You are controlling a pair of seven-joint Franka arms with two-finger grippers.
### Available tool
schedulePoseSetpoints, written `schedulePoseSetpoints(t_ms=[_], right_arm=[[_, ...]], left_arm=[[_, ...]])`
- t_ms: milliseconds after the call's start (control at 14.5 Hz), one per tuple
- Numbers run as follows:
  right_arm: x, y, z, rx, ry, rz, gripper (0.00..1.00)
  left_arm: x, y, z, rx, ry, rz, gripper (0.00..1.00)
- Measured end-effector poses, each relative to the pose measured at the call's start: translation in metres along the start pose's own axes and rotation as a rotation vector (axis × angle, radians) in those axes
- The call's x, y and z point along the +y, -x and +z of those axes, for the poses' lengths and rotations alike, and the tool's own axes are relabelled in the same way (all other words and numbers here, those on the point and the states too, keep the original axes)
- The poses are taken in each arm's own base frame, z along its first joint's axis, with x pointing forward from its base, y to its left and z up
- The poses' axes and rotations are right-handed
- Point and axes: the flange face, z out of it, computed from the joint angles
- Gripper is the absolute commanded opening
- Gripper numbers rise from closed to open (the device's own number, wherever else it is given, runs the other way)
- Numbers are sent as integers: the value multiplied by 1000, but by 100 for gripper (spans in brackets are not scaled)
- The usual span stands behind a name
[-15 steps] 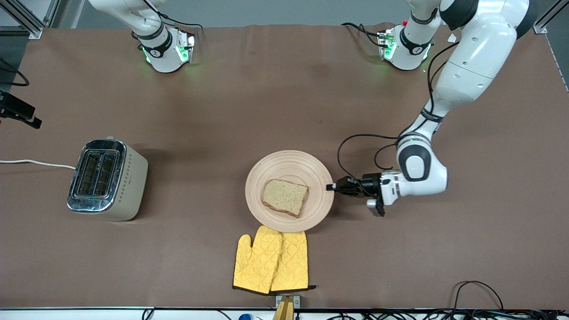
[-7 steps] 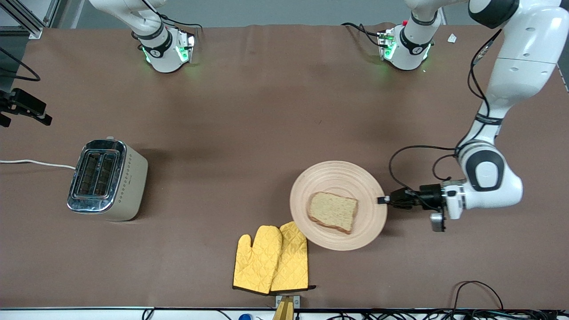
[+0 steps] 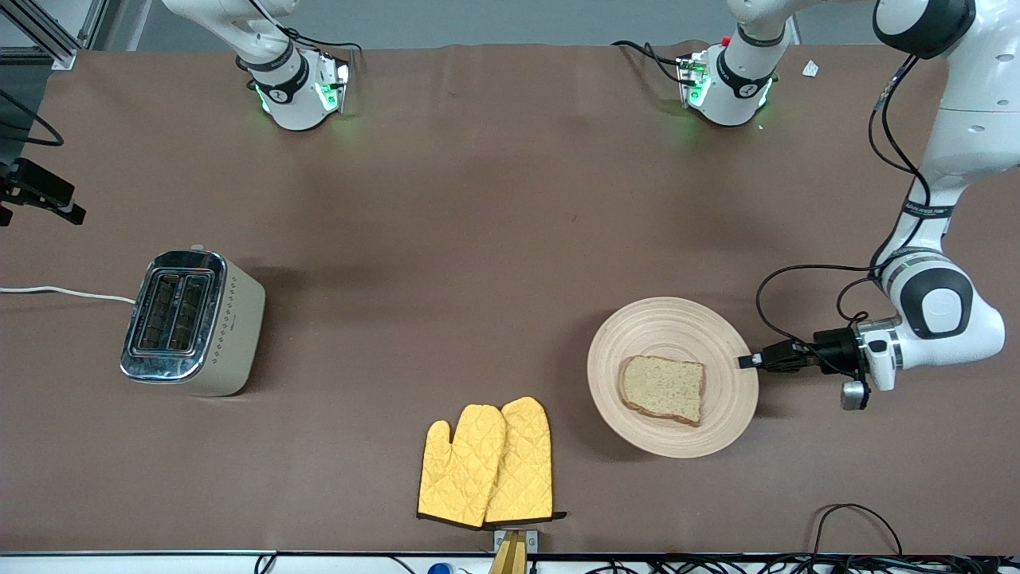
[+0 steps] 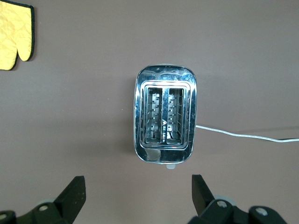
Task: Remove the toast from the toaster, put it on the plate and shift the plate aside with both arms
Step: 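Slide the wooden plate with the left gripper away from the toaster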
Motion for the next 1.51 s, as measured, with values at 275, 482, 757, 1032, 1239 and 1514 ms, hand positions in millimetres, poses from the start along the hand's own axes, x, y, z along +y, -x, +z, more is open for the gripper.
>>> schedulePoseSetpoints(t_ms=[275,482,757,1032,1239,1514], right_arm=[[1,4,3,-18,-2,48,100],[-1,5,1,-15,-2,46,100],[-5,4,0,-12,-2,39,100],[-6,4,0,-9,-2,38,100],[-8,4,-1,-5,-2,35,100],[-8,3,-1,-4,-2,33,100]], left_arm=[[-31,16,-52,-13,-42,-14,0],[-57,31,-95,3,-82,-31,0],[-78,45,-118,20,-93,-55,1],[-113,67,-119,7,-83,-108,11],[-120,73,-115,-9,-54,-124,100],[-99,55,-122,-44,-110,-144,100]])
